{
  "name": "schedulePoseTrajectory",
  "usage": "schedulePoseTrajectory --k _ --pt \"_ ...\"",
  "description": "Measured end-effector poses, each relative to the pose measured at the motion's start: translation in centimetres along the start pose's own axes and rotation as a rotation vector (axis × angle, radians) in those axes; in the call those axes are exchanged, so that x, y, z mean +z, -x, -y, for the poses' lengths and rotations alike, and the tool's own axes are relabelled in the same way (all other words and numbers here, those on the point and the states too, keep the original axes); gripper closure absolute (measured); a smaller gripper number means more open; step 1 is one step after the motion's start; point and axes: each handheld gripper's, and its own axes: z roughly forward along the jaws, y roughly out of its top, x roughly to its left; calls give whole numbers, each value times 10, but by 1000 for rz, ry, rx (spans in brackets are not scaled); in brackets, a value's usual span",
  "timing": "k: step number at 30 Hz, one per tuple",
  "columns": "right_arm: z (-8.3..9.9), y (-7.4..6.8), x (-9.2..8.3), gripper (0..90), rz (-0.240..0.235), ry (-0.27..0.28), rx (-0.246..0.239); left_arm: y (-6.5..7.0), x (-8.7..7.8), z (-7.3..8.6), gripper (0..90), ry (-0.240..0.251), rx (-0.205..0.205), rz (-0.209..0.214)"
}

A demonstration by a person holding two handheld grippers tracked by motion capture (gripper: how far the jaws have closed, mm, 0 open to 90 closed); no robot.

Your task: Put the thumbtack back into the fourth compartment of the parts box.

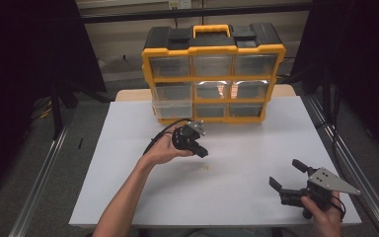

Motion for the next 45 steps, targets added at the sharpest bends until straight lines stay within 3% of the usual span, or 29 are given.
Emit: schedulePoseTrajectory --k 15,17,22,45 --pt "0 0 0 8 1 0 0 6 -35 -2 859 110 2 -62" --pt "0 -1 1 9 2 0 1 8 -37 -1 859 149 -8 -106" --pt "0 0 1 8 2 1 -2 10 -48 -1 859 179 -8 -121" --pt "0 -1 1 8 0 2 2 19 -96 -5 859 249 10 -189"
